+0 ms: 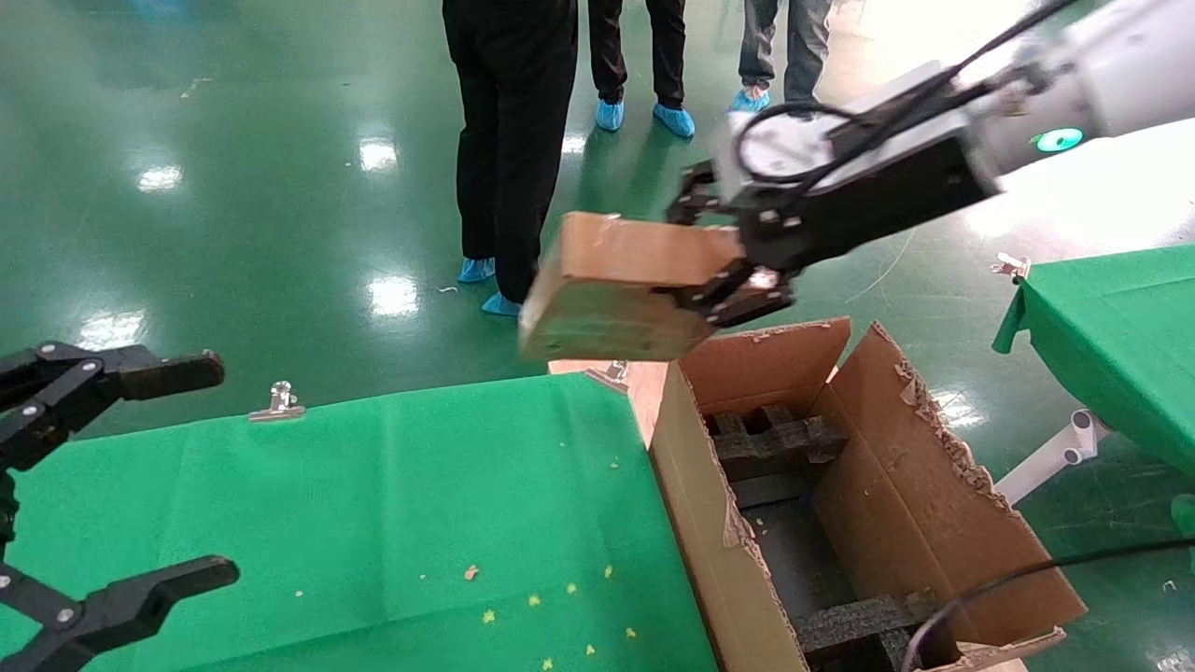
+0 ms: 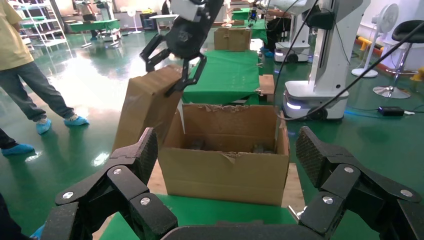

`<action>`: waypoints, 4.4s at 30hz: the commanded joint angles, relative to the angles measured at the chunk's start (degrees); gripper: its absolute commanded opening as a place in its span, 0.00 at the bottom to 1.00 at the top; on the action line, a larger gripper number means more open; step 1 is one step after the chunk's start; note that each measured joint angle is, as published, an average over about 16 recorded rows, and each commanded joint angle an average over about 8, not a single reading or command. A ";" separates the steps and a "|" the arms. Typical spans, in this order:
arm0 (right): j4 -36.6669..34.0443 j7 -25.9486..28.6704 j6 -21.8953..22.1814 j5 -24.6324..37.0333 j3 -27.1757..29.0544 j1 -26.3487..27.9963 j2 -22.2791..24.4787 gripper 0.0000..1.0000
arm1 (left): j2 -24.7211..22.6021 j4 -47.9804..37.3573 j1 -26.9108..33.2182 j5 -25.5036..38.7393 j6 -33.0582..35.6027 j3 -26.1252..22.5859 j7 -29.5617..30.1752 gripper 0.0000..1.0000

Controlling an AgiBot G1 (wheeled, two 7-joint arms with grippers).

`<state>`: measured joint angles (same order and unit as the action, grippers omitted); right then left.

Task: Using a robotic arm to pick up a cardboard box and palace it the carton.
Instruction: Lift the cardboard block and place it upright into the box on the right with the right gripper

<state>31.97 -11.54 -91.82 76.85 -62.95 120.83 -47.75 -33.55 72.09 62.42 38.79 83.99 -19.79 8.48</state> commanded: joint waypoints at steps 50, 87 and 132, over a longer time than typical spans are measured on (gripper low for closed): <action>10.56 52.11 27.76 -10.35 -29.46 -9.50 28.11 0.00 | 0.01 -0.01 0.00 -0.02 -0.02 -0.02 -0.01 1.00; 11.51 74.98 32.70 -1.03 -34.91 -11.04 20.49 0.00 | 0.02 -0.03 0.00 -0.03 -0.02 -0.04 -0.03 1.00; -19.25 56.86 39.03 -13.99 -30.60 -31.77 2.36 0.00 | 0.02 -0.03 0.01 -0.05 -0.03 -0.06 -0.04 1.00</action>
<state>12.99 45.35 -52.90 63.01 -93.62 89.29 -45.27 -33.52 72.07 62.43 38.74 83.96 -19.85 8.44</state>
